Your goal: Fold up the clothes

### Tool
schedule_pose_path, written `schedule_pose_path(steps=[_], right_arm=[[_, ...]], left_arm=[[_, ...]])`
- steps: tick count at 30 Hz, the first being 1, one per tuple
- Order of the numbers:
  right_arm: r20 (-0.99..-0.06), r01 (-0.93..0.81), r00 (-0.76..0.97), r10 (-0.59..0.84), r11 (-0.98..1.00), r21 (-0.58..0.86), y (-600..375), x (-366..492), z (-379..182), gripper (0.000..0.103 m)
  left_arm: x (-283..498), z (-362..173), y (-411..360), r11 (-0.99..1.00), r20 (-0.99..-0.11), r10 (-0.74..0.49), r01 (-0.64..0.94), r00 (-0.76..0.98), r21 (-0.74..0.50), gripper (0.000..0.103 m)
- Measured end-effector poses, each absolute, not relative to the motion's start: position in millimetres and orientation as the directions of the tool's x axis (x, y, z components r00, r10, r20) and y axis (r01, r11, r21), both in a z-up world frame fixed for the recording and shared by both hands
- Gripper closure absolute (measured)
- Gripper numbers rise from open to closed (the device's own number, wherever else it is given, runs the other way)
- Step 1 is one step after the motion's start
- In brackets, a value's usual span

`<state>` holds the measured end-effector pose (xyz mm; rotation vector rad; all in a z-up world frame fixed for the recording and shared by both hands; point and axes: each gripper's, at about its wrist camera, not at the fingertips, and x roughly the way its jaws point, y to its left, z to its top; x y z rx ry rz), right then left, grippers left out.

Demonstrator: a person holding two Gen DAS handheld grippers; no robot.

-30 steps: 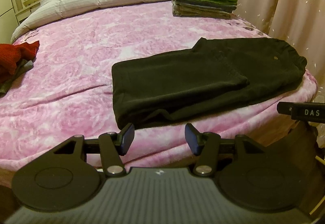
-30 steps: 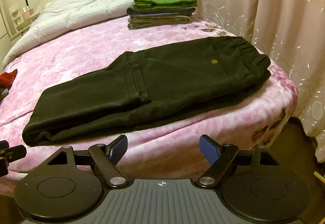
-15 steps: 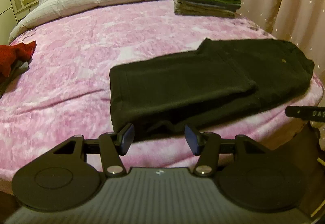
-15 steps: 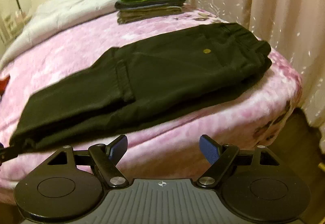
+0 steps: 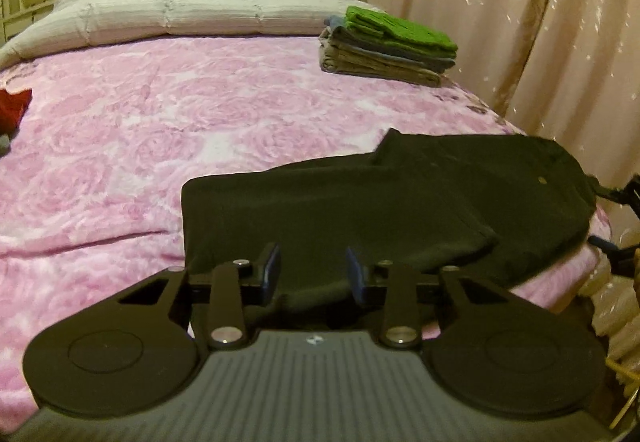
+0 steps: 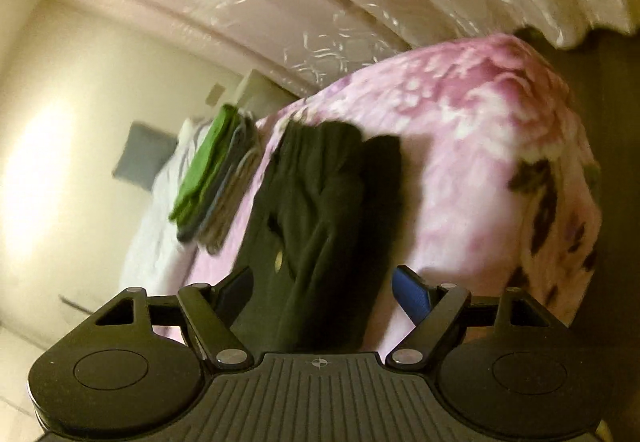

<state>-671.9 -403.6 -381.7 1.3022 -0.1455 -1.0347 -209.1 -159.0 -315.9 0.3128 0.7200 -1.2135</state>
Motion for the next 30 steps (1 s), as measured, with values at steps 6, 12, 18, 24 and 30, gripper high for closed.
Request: schedule_pose_path(steps=[6, 12, 18, 24, 30], right_arm=[[-0.457, 0.498, 0.585, -0.670, -0.147, 0.854, -432, -679, -398, 0.045], [-0.483, 0.568, 0.562, -0.672, -0.112, 0.815, -440, -671, -394, 0.075], [-0.583, 0.751, 0.445, -0.680, -0.072, 0.657, -439, -638, -365, 0.087], [-0.481, 0.956, 0.294, -0.826, 0.245, 0.163, -400, -525, -274, 0.089], [-0.267, 0.779, 0.525, -0.809, 0.582, -0.233, -309, -398, -239, 0.089]], left_arm=[[-189, -345, -162, 0.357, -0.688, -0.718, 0.905, 0.108, -0.230, 0.077], [-184, -356, -161, 0.325, -0.679, -0.730, 0.914, 0.078, -0.244, 0.077], [-177, -352, -153, 0.322, -0.652, -0.756, 0.898, 0.054, -0.299, 0.079], [-144, -340, -117, 0.390, -0.615, -0.787, 0.814, 0.051, -0.431, 0.081], [-101, -339, -65, 0.494, -0.607, -0.789, 0.683, 0.093, -0.538, 0.081]])
